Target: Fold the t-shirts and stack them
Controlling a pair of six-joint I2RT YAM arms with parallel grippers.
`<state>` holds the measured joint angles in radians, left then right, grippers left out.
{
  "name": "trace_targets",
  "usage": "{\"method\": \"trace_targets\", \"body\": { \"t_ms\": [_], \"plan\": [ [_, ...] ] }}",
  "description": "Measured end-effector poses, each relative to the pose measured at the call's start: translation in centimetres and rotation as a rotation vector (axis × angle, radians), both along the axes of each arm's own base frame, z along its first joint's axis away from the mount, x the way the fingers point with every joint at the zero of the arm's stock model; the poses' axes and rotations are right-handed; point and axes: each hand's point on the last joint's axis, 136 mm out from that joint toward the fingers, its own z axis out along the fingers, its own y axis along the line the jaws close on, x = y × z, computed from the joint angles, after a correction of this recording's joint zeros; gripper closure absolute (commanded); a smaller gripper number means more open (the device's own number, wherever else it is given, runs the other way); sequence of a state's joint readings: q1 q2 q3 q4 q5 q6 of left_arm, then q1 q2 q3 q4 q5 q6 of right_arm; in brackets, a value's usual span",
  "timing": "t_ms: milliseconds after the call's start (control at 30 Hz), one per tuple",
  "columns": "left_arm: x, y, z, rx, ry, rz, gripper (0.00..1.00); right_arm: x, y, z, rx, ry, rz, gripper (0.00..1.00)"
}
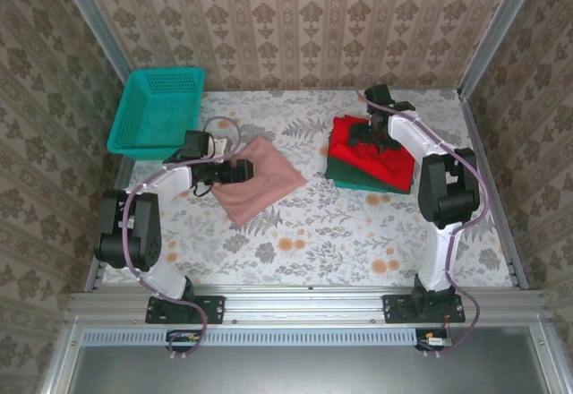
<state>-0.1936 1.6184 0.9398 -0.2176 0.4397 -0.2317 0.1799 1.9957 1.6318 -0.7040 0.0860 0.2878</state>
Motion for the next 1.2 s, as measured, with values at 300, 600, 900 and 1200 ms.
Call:
{"method": "trace_targets", "body": {
  "t_ms": [300, 600, 900, 1200],
  "plan": [
    [-0.1, 0.7, -0.1, 0.009, 0.012, 0.020, 0.00, -2.1, 3.7, 7.9, 0.054, -0.165, 0.115, 0.00],
    [-1.1, 2.8, -0.1, 0.022, 0.021, 0.119, 0.00, -1.8, 3.5, 4.1, -0.002, -0.100, 0.101, 0.14],
    [-2.1, 4.9, -1.3, 0.035, 0.072, 0.225, 0.00, -2.5, 4.7, -0.7, -0.123, 0.021, 0.161, 0.00],
    [-5.2, 7.7, -0.9, 0.010, 0.067, 0.384, 0.00, -2.7, 7.1, 9.9, -0.133, -0.209, 0.216, 0.00]
  ]
}}
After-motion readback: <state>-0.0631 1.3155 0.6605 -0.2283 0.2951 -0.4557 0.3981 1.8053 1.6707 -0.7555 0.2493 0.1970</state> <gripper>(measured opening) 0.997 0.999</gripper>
